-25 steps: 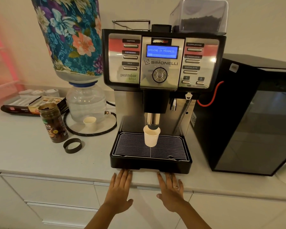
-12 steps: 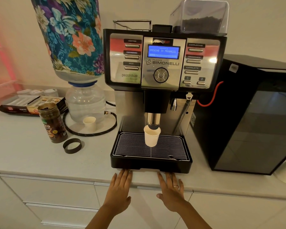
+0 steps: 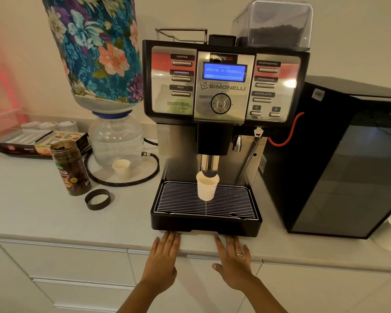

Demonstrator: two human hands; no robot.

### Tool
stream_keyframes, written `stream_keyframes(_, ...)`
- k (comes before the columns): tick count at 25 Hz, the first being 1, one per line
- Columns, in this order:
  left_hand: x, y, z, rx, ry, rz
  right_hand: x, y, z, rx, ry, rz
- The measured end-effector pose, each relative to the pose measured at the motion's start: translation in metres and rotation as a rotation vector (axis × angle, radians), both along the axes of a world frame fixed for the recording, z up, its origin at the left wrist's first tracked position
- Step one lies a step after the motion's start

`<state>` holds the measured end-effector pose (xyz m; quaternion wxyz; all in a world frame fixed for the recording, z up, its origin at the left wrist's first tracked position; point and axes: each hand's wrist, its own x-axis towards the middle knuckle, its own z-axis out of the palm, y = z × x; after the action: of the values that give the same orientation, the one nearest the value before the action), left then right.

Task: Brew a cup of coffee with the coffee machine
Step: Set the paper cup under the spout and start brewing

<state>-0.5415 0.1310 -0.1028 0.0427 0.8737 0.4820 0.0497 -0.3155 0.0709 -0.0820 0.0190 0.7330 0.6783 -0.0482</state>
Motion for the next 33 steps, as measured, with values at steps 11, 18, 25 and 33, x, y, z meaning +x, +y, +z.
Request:
stream_keyframes(11,0.0,0.001,0.001,-0.007,0.017,0.004,-0.002,0.0,0.001,-0.012,0.004,-0.03)
stream_keyframes(18,0.0,0.001,0.003,-0.009,0.025,0.006,0.002,0.002,-0.006,-0.026,-0.002,-0.038)
stream_keyframes(25,-0.001,0.0,0.002,-0.011,0.02,0.005,0.002,0.003,-0.011,0.013,0.038,-0.093)
stream_keyframes(33,0.0,0.0,0.003,0.01,0.009,0.002,0.002,0.004,-0.013,0.038,0.029,-0.075)
